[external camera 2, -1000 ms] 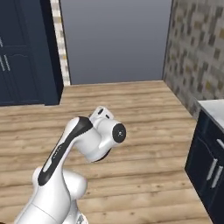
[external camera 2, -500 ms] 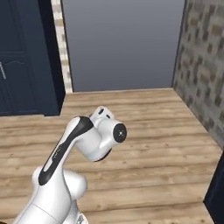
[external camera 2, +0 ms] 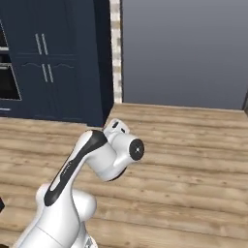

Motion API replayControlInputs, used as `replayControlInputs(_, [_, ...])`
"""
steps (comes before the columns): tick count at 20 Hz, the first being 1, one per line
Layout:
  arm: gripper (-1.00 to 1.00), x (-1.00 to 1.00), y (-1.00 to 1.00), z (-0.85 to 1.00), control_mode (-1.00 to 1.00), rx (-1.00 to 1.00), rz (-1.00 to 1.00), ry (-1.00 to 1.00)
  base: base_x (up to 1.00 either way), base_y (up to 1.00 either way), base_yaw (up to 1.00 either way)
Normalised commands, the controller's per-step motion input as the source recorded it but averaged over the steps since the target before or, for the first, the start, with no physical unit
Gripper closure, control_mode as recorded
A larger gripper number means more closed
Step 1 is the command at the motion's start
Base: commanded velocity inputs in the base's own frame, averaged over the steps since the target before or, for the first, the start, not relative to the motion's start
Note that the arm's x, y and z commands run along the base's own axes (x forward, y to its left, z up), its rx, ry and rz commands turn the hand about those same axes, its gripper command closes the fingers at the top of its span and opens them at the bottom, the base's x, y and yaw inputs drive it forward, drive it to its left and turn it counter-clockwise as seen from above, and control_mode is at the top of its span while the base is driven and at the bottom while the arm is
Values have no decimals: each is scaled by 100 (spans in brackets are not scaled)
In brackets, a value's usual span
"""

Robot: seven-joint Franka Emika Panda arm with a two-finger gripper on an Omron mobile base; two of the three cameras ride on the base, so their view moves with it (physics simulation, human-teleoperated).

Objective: Four empty soda cans are scattered around the kitchen. Gather all the cans and cluster them next to the stove for recycling.

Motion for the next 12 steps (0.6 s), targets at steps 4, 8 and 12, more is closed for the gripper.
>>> replayControlInputs(4, [-100,0,0,0,100,0,0,0,15,0,50])
replayControlInputs(8, [-100,0,0,0,100,0,0,0,28,0,48])
replayControlInputs(12, [-100,0,0,0,100,0,0,0,59,-3,31])
